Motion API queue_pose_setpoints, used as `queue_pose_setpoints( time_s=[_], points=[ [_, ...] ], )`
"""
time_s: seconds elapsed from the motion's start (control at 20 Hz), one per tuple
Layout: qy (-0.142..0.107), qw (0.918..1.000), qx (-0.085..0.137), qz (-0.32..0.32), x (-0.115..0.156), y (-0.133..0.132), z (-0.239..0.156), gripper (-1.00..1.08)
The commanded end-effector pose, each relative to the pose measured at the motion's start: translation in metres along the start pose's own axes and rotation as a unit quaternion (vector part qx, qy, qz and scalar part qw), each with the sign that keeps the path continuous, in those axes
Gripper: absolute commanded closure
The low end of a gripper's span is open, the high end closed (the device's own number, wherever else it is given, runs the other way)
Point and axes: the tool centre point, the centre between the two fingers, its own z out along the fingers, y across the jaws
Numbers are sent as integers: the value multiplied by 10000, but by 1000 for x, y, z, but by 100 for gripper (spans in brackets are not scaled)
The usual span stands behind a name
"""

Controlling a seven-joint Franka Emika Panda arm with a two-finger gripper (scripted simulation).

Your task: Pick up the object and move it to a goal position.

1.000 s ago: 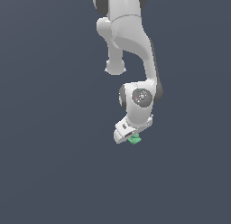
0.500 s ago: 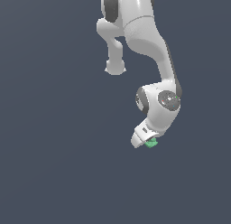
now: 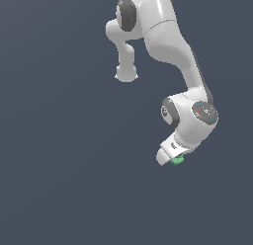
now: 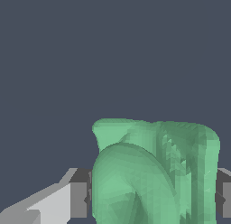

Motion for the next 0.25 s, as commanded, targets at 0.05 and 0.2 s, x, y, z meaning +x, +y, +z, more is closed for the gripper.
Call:
queue_pose_setpoints(
  time_s=[0.05,0.2],
  points=[
    [0,10000,-2,6,5,-3,-1,108],
    [0,10000,-2,6,6,-4,-1,108]
  ],
)
